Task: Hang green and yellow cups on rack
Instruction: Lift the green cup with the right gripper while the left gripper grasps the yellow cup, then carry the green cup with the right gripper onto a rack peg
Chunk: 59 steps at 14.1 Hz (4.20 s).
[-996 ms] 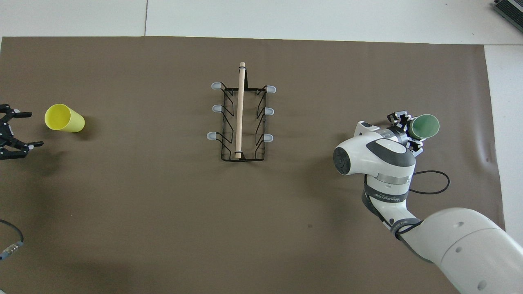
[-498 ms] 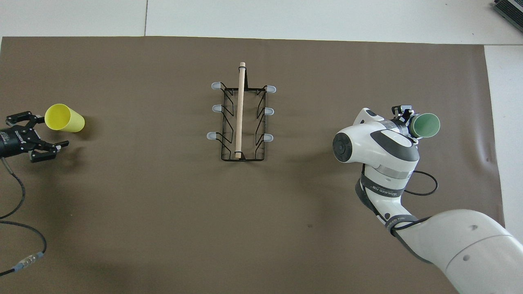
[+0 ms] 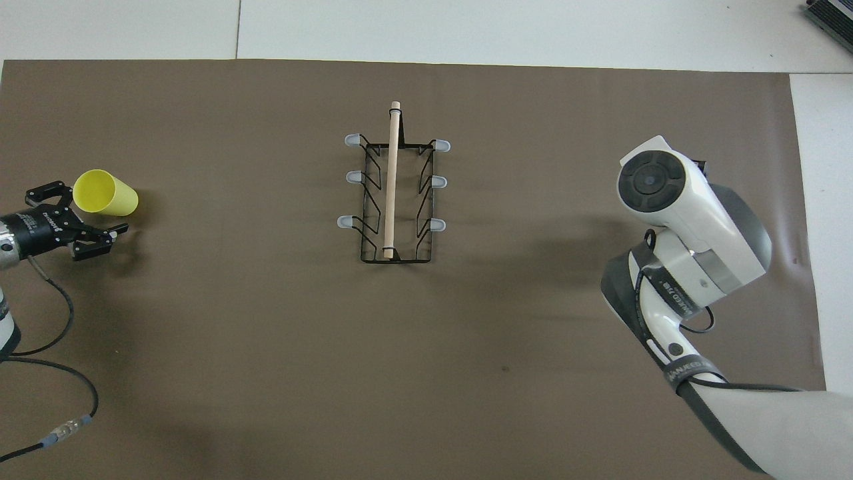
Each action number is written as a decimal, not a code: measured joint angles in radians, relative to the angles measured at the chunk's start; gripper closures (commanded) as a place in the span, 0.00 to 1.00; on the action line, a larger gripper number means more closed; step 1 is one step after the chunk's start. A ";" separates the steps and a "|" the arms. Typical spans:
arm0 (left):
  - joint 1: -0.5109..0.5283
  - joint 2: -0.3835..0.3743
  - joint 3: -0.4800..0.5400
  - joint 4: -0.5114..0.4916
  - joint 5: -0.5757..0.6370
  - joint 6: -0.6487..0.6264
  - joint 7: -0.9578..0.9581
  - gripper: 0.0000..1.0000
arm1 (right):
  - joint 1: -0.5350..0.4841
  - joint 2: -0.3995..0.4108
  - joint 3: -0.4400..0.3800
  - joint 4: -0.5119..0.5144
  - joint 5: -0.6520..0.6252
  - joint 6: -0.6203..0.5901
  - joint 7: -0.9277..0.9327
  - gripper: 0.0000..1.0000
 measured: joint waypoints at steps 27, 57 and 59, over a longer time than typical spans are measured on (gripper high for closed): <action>-0.080 -0.060 -0.024 0.033 -0.036 0.124 -0.003 1.00 | -0.019 -0.207 0.005 -0.041 1.472 0.179 -0.264 1.00; -0.104 -0.274 -0.316 0.297 1.365 0.142 -0.238 1.00 | 0.310 -0.176 0.015 -0.309 3.230 0.465 -1.687 1.00; -0.091 -0.291 -0.401 0.296 1.526 0.143 -0.306 1.00 | 0.334 -0.168 0.015 -0.306 3.256 0.441 -1.722 1.00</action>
